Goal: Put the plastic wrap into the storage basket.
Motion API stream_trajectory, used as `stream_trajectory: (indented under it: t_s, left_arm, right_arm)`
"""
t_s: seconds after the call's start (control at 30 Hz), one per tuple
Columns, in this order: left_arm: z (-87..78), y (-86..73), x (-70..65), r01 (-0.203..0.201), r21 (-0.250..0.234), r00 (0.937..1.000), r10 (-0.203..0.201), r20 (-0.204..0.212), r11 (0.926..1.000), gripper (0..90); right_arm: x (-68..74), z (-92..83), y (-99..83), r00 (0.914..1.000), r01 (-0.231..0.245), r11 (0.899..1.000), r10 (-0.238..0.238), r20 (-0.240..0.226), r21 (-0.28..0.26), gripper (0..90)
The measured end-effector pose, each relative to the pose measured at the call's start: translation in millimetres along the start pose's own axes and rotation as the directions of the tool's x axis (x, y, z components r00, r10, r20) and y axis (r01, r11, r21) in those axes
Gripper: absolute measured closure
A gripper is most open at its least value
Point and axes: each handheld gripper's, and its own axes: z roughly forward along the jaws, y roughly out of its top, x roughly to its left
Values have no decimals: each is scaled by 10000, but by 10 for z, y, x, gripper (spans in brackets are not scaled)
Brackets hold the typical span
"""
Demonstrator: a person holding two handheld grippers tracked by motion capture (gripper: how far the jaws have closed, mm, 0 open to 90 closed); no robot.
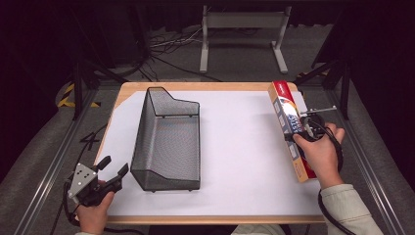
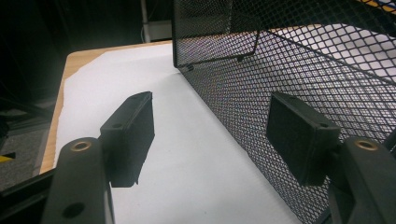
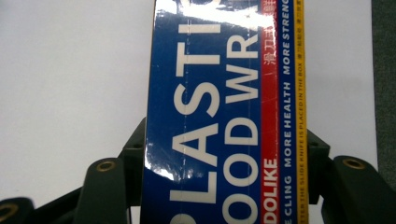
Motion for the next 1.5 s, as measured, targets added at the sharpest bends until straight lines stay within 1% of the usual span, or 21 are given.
stream_trajectory:
  t_s: [0.07, 0.17, 0.3, 0.33, 0.37, 0.43, 0.53, 0.57, 0.7, 0.83, 0.9, 0.93, 0.97, 1.1, 1.23, 1.33, 1.37, 1.43, 1.47, 1.5]
  left_arm:
    - [0, 0, 0, -7, 4, 10000, 7, -4, 10000, 332]
    - [3, -3, -1, -22, -2, 10000, 22, 17, 10000, 332]
    - [6, -4, 1, -61, 5, 10000, 61, 10, 10000, 332]
    - [9, -5, -4, -43, 15, 10000, 43, -20, 10000, 332]
    - [10, -6, -5, -72, 26, 10000, 72, -23, 10000, 332]
    - [9, -4, -6, -154, 69, 9999, 154, -13, 9999, 332]
    - [6, -4, -8, -109, 59, 9999, 109, -17, 9999, 331]
    - [6, -4, -7, -94, 32, 10000, 94, -16, 10000, 331]
    - [3, -10, -4, -146, 71, 9999, 146, -47, 9999, 331]
    - [-20, -11, 5, -78, 4, 9999, 78, -82, 10000, 330]
    - [-21, -15, 4, -66, 29, 9999, 66, -78, 10000, 330]
    - [-20, -19, -2, -64, 37, 9999, 64, -89, 10000, 330]
    - [-20, -19, -2, -64, 37, 9999, 64, -89, 10000, 330]
    - [-39, -25, 0, -81, 33, 9999, 82, -129, 10000, 330]
    - [-56, -26, 6, -75, 8, 9999, 75, -154, 10000, 330]
    - [-51, -25, 3, -107, 29, 9998, 108, -159, 9999, 330]
    - [-45, -23, 2, -117, 36, 9998, 117, -151, 9999, 327]
    - [-41, -24, -1, -71, 22, 9999, 72, -154, 10000, 326]
    - [-39, -22, 1, -72, 45, 9999, 72, -131, 10000, 326]
    - [-35, -21, 2, -80, 42, 9999, 81, -116, 10000, 325]
  right_arm:
    - [12, -38, -1, 10000, 23, 10000, -23, -45, -74, 406]
    - [40, -118, -5, 9993, 364, 9986, -364, 0, -379, 406]
    - [70, -173, -8, 9988, 459, 9976, -467, -146, -519, 406]
    - [92, -191, -8, 9989, 409, 9979, -419, -188, -496, 406]
    - [138, -219, -2, 9981, 545, 9972, -558, -243, -518, 406]
    - [182, -235, 3, 9975, 631, 9964, -648, -298, -566, 406]
    - [293, -274, 24, 9960, 730, 9958, -756, -475, -549, 406]
    - [293, -274, 24, 9960, 730, 9958, -756, -475, -549, 406]
    - [459, -307, 69, 9929, 862, 9950, -900, -782, -501, 406]
    - [643, -323, 109, 9893, 1005, 9932, -1060, -1002, -591, 406]
    - [760, -329, 130, 9856, 1132, 9917, -1199, -1196, -613, 406]
    - [847, -337, 147, 9830, 1234, 9907, -1300, -1298, -575, 406]
    - [847, -337, 147, 9830, 1234, 9907, -1300, -1298, -575, 406]
    - [1031, -350, 191, 9766, 1353, 9890, -1433, -1604, -598, 405]
    - [1191, -357, 225, 9726, 1515, 9867, -1594, -1691, -588, 405]
    - [1310, -362, 246, 9665, 1661, 9843, -1745, -1882, -595, 404]
    - [1372, -366, 258, 9643, 1722, 9835, -1798, -1945, -555, 404]
    - [1430, -362, 272, 9622, 1688, 9842, -1761, -2078, -526, 404]
    - [1430, -362, 272, 9622, 1688, 9842, -1761, -2078, -526, 404]
    - [1508, -357, 284, 9606, 1765, 9833, -1818, -2104, -441, 404]
